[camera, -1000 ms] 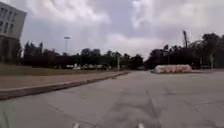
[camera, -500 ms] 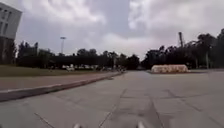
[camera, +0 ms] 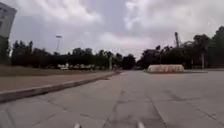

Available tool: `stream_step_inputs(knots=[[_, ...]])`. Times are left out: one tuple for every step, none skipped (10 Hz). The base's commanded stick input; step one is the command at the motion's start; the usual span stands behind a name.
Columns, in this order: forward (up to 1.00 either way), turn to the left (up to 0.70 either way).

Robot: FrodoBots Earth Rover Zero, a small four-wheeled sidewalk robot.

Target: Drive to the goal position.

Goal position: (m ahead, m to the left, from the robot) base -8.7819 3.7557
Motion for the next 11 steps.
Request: stream_step_inputs(knots=[[0.14,-0.78],[0.0,-0.6],[0.0,-0.6],[0.0,-0.6],[0.0,-0.6],[0.0,-0.56],[0.0,-0.36],[0.0,-0.15],[0.0,0.0],[0.0,0.0],[0.0,0.0]])
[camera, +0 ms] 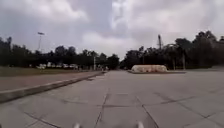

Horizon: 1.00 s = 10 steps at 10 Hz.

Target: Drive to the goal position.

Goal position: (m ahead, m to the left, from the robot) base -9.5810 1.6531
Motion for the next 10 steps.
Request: stream_step_inputs(knots=[[0.0,0.0],[0.12,0.0],[0.37,0.0],[0.6,0.0],[0.6,0.0],[0.6,0.0],[0.6,-0.01],[0.6,-0.05],[0.6,-0.12],[0.6,-0.15]])
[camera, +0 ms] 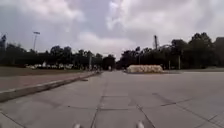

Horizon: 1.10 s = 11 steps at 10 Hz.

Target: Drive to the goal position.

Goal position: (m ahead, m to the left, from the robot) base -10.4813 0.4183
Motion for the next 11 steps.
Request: stream_step_inputs(knots=[[0.6,-0.15],[0.6,-0.15],[0.6,-0.15],[0.6,-0.15],[0.6,-0.15],[0.6,-0.15],[0.6,-0.15],[0.6,-0.15],[0.6,-0.15],[0.6,-0.15],[0.6,-0.15]])
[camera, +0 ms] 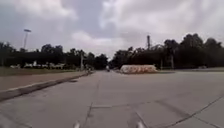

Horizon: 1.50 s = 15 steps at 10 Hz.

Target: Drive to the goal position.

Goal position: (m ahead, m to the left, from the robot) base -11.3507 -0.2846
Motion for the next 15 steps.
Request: stream_step_inputs(knots=[[0.6,-0.15],[0.6,-0.15],[0.6,-0.15],[0.6,-0.15],[0.6,-0.15],[0.6,-0.15],[0.6,-0.15],[0.6,-0.11],[0.6,-0.02],[0.6,0.0],[0.6,0.0],[0.6,0.0],[0.6,0.0],[0.6,0.0],[0.6,0.0]])
